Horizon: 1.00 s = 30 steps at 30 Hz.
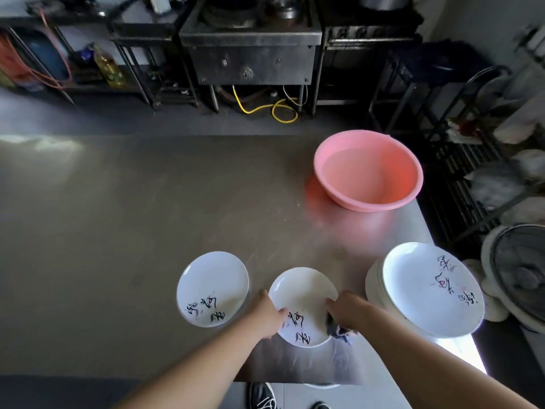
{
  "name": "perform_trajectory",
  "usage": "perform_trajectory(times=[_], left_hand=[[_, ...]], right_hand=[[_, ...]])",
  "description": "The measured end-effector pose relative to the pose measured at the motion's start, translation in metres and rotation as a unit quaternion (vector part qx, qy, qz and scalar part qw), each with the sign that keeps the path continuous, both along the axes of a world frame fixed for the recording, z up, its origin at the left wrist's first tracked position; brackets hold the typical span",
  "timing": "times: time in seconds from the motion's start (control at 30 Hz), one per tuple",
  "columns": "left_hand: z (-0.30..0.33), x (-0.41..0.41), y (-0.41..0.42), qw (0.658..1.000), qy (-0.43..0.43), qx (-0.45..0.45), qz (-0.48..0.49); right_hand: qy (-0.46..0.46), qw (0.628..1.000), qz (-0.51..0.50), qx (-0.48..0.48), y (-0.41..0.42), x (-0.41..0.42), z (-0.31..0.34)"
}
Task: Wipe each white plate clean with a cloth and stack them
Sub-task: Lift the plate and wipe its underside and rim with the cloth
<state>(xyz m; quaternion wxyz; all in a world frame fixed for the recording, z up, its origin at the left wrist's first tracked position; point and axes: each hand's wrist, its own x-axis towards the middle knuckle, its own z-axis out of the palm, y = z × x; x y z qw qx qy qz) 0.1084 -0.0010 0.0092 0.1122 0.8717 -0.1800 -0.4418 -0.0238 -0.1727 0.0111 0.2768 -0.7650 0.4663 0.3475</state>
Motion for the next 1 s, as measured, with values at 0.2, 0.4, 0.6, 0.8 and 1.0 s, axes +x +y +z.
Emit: perform_trajectory(times=[0.2, 0.4, 0.6, 0.8, 1.0], left_hand=[[0.022, 0.008, -0.003, 0.996, 0.057, -0.027, 0.060], [0.058, 0.017, -0.011, 0.881, 0.149, -0.315, 0.320], [0.115, 0.051, -0.014, 0.734, 0.317, -0.484, 0.355], [0.165, 0.069, -0.020, 0.712, 0.325, -0.553, 0.284], [0.205, 0.077, -0.011, 0.681, 0.318, -0.604, 0.266]], right_hand=[[-0.093, 0.992, -0.084, -0.020, 0.002, -0.002, 0.019], [-0.448, 0.850, -0.277, -0.013, 0.003, -0.015, 0.074], [-0.516, 0.834, -0.069, -0.185, -0.002, -0.013, 0.130], [-0.401, 0.824, -0.001, -0.401, -0.017, 0.009, 0.179], [-0.512, 0.737, -0.032, -0.440, -0.010, 0.032, 0.230]])
